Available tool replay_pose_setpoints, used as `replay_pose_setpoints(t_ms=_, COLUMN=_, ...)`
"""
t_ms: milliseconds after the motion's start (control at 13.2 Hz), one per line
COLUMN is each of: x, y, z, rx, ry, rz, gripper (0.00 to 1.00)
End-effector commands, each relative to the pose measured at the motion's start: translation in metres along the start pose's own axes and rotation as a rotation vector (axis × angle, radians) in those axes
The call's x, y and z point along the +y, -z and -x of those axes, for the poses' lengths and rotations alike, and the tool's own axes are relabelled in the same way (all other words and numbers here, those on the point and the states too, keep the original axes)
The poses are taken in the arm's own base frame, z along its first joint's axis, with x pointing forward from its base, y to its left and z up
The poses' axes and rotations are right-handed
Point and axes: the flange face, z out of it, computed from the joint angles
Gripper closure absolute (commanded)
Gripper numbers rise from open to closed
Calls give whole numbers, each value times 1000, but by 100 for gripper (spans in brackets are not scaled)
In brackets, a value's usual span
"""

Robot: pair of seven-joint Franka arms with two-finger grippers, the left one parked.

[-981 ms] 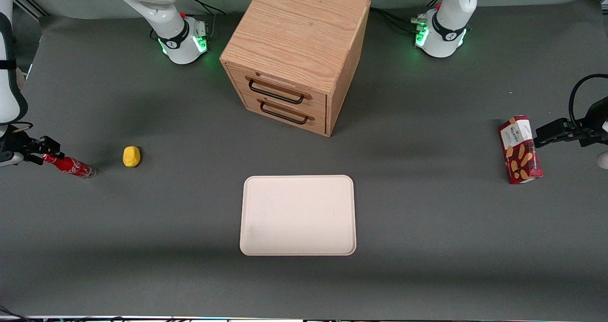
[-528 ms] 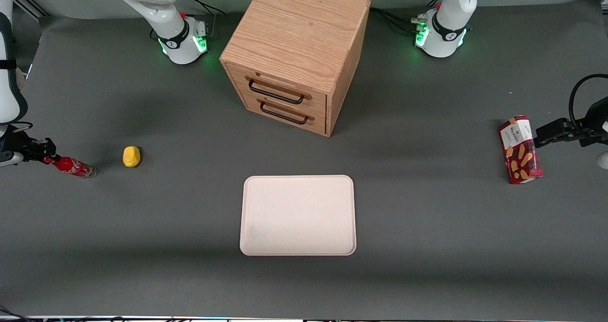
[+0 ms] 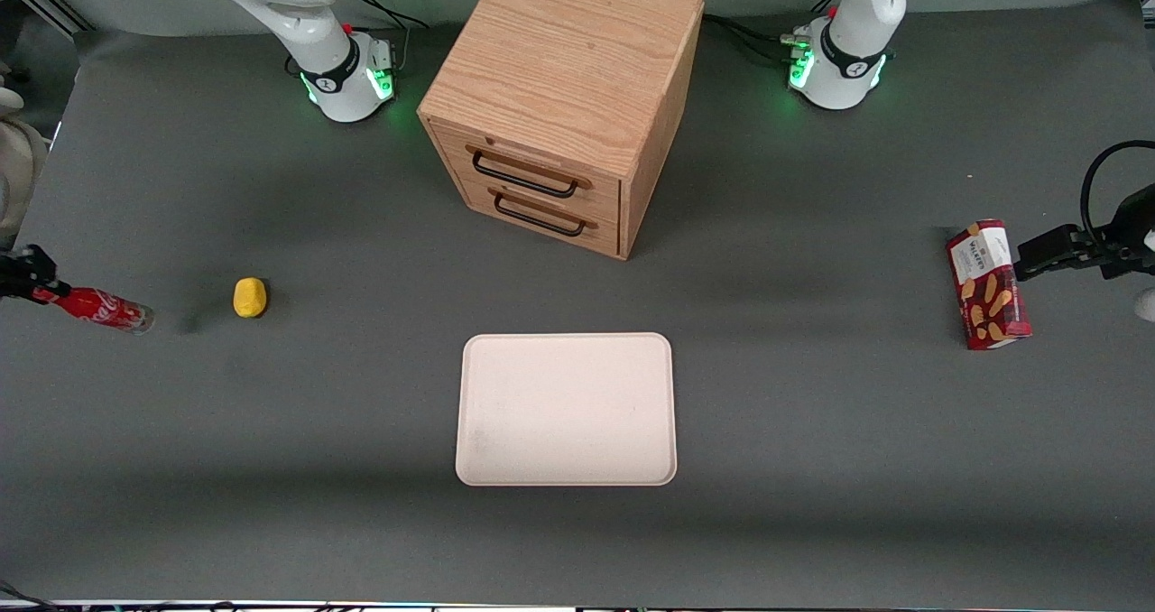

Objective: Place coke bottle on tray
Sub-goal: 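Lower the right gripper and close it around the red bottle's cap end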

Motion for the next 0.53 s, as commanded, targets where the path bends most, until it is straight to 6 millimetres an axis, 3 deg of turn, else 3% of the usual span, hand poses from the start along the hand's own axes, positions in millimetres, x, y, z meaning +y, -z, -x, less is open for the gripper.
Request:
replay_pose_setpoints(t_ms=0, x=-22, y=89, z=-15, rx=-48, ry=6, rz=24, gripper=84)
replay_pose_setpoints(t_ms=302, x=-68, y=201, z=-22, rx=-98, ry=-7, rz=95, gripper=84)
replay_pose_setpoints(t_ms=453, x=-89, y=230, z=-24, rx=-105, ry=-24, rz=106, gripper=84)
